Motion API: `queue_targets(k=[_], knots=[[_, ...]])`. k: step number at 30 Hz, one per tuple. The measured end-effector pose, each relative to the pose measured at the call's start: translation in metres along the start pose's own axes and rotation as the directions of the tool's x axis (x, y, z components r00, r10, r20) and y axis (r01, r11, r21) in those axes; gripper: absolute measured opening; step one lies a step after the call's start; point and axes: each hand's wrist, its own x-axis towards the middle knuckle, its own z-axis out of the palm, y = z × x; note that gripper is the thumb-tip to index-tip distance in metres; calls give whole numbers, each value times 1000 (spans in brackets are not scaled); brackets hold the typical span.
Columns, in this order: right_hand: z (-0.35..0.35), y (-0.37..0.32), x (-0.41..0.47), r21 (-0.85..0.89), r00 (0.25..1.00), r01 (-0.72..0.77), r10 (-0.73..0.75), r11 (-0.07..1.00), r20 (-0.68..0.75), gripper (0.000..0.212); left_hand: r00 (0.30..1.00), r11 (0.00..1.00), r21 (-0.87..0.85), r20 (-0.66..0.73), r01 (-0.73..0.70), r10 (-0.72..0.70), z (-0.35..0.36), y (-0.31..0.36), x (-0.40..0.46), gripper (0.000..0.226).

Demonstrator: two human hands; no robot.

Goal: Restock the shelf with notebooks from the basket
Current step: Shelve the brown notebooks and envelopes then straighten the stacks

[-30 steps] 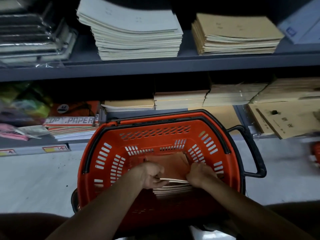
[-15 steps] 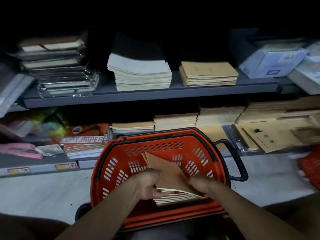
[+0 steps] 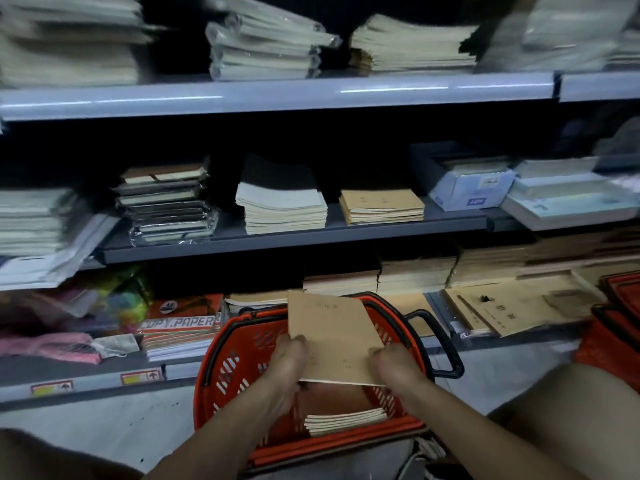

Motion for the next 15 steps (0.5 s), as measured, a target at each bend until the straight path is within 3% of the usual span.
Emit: queue_targets(k=[2, 6, 10, 15], knots=[[-6, -11, -13, 13, 997, 53, -52, 999, -52, 29, 997, 997, 24, -5, -72, 72, 1, 7, -11, 25], [-20, -23, -36, 133, 970, 168, -140, 977, -198, 11, 980, 978, 49, 13, -200, 200, 7, 26, -30, 27], [-32, -38, -53, 191, 914, 296, -219, 936, -341, 15, 957, 956, 56, 30, -288, 287, 15, 47, -42, 27], [-56, -65, -63, 74, 843, 360, -289, 930, -454, 14, 925, 922, 81, 53, -379, 376, 27, 74, -50, 23]])
